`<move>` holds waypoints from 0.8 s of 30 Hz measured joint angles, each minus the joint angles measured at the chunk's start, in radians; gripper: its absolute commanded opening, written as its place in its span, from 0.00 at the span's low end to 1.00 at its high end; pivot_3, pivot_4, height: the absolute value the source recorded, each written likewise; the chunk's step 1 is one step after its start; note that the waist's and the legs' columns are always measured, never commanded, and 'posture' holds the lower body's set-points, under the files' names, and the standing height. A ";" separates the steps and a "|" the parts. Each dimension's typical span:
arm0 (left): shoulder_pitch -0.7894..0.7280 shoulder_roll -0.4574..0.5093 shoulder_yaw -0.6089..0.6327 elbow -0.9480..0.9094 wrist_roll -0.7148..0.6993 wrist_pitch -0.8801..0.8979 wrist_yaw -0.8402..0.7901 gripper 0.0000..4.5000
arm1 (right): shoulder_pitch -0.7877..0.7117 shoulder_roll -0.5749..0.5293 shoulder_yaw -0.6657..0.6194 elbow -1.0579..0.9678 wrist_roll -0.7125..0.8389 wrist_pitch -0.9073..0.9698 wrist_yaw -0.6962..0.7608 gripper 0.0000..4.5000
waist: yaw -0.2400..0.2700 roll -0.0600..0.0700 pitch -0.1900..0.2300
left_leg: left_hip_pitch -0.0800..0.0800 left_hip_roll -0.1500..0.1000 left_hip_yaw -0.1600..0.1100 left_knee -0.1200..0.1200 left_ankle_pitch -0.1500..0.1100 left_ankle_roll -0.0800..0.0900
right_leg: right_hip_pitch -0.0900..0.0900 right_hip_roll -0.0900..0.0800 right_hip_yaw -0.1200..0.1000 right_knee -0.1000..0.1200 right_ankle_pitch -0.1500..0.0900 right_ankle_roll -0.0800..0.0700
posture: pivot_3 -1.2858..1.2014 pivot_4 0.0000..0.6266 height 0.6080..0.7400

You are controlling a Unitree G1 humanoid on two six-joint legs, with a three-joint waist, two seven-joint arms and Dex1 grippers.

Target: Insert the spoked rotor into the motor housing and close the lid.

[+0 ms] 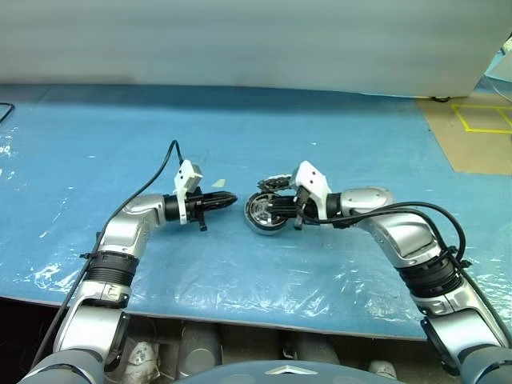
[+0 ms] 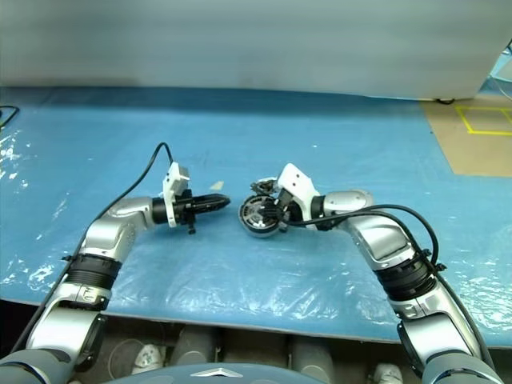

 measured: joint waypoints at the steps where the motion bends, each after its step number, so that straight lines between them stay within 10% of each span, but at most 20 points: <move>1: 0.000 0.000 0.000 0.000 0.000 -0.001 0.000 0.09 | 0.000 0.001 0.000 0.000 -0.002 0.000 0.000 0.06 | 0.000 0.000 0.000 | 0.000 0.000 0.000 0.000 0.000 0.000 | 0.000 0.000 0.000 0.000 0.000 0.000 | 0.52 0.24 1.00; 24: 0.004 0.000 0.002 -0.003 -0.004 -0.004 0.002 0.09 | -0.010 0.052 -0.017 0.049 -0.040 -0.103 -0.033 0.06 | -0.001 0.000 0.000 | 0.000 0.000 0.000 0.001 0.000 0.000 | 0.000 0.000 0.000 0.001 0.000 0.000 | 0.52 0.24 1.00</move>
